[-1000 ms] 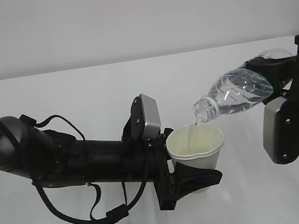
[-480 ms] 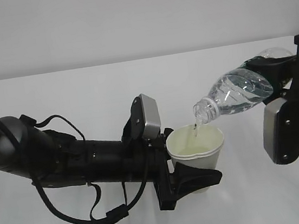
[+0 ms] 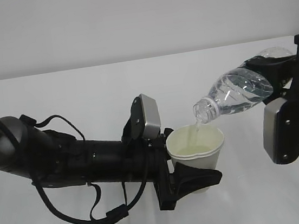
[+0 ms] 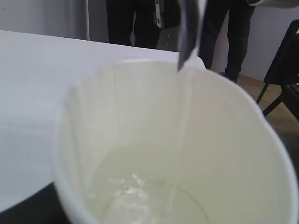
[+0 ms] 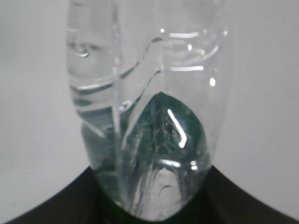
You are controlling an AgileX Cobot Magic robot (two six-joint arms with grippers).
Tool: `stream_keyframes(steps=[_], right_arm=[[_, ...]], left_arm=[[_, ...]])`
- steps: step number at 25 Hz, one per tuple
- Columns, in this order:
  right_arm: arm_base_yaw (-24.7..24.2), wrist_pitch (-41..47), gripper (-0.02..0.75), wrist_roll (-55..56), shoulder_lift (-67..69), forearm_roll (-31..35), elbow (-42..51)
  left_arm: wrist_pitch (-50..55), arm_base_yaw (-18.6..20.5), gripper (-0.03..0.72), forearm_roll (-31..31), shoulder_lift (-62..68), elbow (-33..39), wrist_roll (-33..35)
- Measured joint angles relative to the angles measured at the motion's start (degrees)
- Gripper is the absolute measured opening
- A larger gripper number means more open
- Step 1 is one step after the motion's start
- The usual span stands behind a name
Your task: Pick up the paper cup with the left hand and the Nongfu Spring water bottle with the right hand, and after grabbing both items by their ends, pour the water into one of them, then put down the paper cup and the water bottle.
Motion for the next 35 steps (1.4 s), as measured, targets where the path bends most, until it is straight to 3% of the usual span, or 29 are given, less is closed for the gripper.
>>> stream_keyframes(steps=[35], right_arm=[[0.00, -0.79, 0.321, -1.20, -0.03, 0.09, 0.00]], left_arm=[[0.00, 0.00, 0.471, 0.00, 0.00, 0.00, 0.00]])
